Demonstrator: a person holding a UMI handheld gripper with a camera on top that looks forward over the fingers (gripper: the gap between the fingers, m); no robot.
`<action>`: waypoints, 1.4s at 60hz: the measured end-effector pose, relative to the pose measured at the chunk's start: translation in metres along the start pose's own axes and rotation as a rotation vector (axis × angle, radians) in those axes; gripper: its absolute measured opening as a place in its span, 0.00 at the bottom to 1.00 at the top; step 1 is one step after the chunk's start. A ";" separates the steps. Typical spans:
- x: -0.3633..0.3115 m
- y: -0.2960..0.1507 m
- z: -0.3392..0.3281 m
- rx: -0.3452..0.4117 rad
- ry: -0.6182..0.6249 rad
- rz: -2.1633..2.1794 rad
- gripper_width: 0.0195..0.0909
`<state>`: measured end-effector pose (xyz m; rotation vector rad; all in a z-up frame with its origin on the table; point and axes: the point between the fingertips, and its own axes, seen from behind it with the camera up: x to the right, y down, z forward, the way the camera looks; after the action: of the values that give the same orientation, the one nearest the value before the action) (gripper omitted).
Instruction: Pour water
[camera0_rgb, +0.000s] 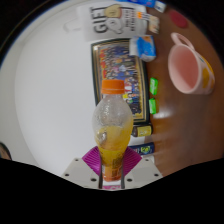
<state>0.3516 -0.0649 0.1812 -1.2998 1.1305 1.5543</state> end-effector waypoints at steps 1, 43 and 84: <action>0.002 -0.004 -0.002 0.005 -0.004 0.038 0.06; 0.005 -0.049 -0.026 -0.144 0.140 -0.038 0.06; 0.074 -0.371 -0.123 0.028 0.602 -1.566 0.06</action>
<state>0.7258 -0.0760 0.0477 -1.8985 0.1314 -0.0226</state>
